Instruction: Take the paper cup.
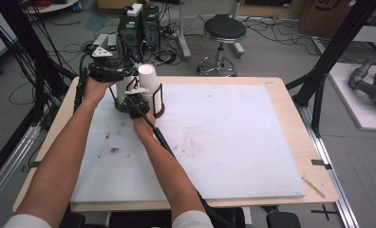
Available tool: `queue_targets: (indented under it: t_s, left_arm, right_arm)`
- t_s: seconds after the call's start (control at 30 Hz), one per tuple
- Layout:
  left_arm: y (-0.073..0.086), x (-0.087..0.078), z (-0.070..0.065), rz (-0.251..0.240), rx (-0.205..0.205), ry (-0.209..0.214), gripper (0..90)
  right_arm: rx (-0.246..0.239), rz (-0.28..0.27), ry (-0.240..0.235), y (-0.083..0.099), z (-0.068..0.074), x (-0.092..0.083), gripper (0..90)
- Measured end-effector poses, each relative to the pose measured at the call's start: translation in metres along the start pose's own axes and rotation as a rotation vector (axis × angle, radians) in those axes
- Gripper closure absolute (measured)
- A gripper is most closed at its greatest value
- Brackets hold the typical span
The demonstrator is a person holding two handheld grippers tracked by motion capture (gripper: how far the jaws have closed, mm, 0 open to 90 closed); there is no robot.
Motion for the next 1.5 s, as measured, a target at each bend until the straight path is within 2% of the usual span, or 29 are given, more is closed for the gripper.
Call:
queue_targets:
  t_s: [0.03,0.07,0.1,0.13,0.17,0.23,0.27,0.4,0.47,0.63,0.67,0.7,0.9,1.17,1.27,1.5]
  left_arm:
    - [0.001,0.0,-0.002,0.015,0.031,0.005,58.5]
    - [0.002,0.0,-0.003,0.012,0.039,0.008,69.4]
    - [0.002,0.0,-0.004,0.012,0.037,0.007,70.1]
    - [0.001,0.0,-0.004,0.006,0.04,0.002,68.5]
    - [0.0,0.0,-0.003,-0.01,0.029,-0.004,59.5]
    - [-0.001,0.001,-0.001,-0.045,-0.031,-0.004,37.8]
    - [-0.002,0.001,0.0,-0.048,-0.034,0.002,33.3]
    - [-0.001,0.003,0.004,-0.056,-0.044,0.005,29.8]
    - [0.001,0.006,0.005,-0.042,-0.043,0.011,29.7]
    - [0.007,0.016,0.004,-0.013,-0.041,0.029,27.4]
    - [0.008,0.017,0.003,-0.004,-0.031,0.042,31.6]
    - [0.008,0.017,0.002,0.002,-0.029,0.034,36.2]
    - [0.006,0.013,0.004,0.039,-0.065,0.017,37.2]
    - [0.002,0.008,0.0,0.1,-0.064,0.018,37.6]
    - [0.001,0.007,-0.001,0.107,-0.063,0.017,37.6]
    - [0.001,0.003,0.0,0.128,-0.079,0.008,37.7]
  right_arm:
    - [-0.006,0.002,0.007,0.0,0.001,0.0,90.0]
    - [-0.006,0.005,0.009,-0.001,0.002,0.001,90.0]
    - [-0.011,0.008,0.011,-0.001,0.003,0.001,90.0]
    - [-0.022,0.009,0.019,-0.001,0.003,0.002,90.0]
    - [-0.018,0.017,0.024,-0.001,0.004,0.003,90.0]
    - [-0.027,0.02,0.026,-0.001,0.005,0.003,90.0]
    - [-0.031,0.023,0.03,0.0,0.005,0.003,90.0]
    - [-0.027,0.023,0.021,0.0,0.006,0.005,90.0]
    - [-0.041,0.025,0.024,0.001,0.007,0.007,90.0]
    - [-0.03,0.038,0.052,-0.001,0.008,0.009,90.0]
    - [-0.033,0.038,0.053,-0.002,0.007,0.009,90.0]
    - [-0.03,0.039,0.054,-0.002,0.008,0.009,90.0]
    - [-0.018,0.034,0.065,-0.003,0.008,0.009,90.0]
    - [-0.017,0.047,0.11,-0.005,0.013,0.01,90.0]
    - [-0.003,0.05,0.109,-0.005,0.014,0.012,90.0]
    - [-0.008,0.044,0.111,-0.004,0.015,0.014,90.0]
Point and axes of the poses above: each handheld gripper's, and its own axes: x roughly forward along the jaws, y roughly out of its underside, z roughly to its left, the point moved 4 cm from there along x, roughly forward along the jaws, and after that the axes turned 4 degrees about z, right-handed, at the moved point
